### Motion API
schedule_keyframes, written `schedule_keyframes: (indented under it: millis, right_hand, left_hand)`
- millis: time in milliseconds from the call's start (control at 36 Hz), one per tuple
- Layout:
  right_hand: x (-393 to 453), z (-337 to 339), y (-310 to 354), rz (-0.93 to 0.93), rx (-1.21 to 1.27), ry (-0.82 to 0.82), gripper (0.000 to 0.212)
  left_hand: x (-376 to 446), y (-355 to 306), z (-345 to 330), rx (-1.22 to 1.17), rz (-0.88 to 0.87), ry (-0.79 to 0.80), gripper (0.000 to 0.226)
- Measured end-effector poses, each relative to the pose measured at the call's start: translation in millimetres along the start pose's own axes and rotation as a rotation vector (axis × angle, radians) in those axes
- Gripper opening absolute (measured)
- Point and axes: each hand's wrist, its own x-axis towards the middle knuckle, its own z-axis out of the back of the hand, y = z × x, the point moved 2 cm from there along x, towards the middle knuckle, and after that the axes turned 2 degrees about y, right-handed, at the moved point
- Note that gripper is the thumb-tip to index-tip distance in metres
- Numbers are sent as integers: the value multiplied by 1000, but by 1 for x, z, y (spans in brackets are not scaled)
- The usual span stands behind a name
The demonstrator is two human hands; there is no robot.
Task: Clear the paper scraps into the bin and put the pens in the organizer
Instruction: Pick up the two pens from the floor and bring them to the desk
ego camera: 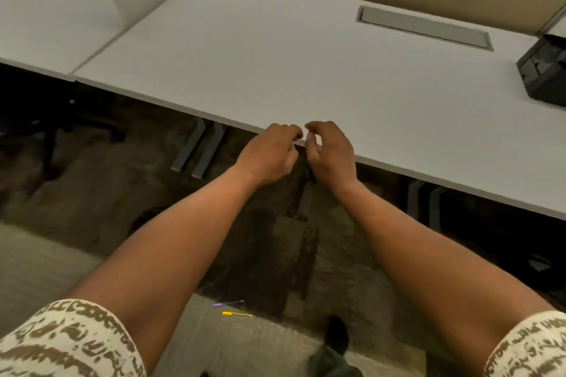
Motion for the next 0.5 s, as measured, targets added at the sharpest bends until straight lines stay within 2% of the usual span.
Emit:
schedule_keyframes:
  millis: [111, 222, 500]
  right_hand:
    - [-21, -42, 10, 19, -53, 61, 26]
    - [-40, -79, 12, 16, -85, 102, 31]
    - [-95, -192, 3, 41, -110, 209, 32]
  left_hand:
    - [-34, 35, -14, -20, 29, -33, 30]
    - [-72, 68, -36, -2, 95, -50, 39]
    - [-161, 155, -101, 18, 278, 21, 42]
